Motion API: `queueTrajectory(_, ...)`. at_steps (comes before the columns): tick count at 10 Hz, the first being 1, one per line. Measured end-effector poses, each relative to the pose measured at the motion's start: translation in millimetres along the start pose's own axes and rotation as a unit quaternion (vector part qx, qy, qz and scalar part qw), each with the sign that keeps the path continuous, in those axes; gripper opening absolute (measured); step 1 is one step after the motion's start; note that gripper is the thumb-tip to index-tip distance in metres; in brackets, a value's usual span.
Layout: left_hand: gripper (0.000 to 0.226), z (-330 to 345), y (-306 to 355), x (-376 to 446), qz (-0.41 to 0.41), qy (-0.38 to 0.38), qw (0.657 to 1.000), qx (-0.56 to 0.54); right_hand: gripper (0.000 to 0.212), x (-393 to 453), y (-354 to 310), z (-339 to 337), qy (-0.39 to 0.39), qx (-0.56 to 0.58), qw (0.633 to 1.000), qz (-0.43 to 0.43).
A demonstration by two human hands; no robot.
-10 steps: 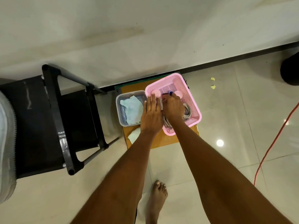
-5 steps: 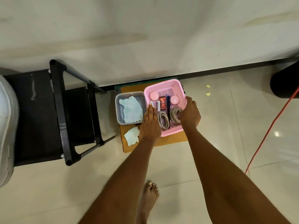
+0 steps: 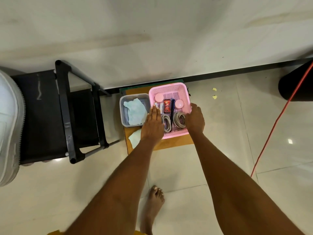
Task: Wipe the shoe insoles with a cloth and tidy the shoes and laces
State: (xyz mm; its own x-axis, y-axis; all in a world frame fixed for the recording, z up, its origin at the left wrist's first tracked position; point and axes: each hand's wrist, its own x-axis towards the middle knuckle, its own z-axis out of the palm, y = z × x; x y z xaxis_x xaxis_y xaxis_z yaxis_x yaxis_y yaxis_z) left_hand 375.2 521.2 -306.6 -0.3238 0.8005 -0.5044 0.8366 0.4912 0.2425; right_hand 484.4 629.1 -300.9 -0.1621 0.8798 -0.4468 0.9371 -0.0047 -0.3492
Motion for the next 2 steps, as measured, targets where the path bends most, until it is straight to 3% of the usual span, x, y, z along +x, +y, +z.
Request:
queueTrajectory(1, 0.066, -16.2, 6.3, -11.9, -0.009, 0.000, 1.000, -0.014, 0.037, -11.9, -6.7, -7.9, 0.028, -0.051, 0.998, -0.034)
queueTrajectory(2, 0.070, -21.2, 16.3, -39.1, -0.009, 0.018, 0.999, -0.039, 0.032, -49.6, -1.5, -6.1, 0.025, -0.090, 0.988, -0.126)
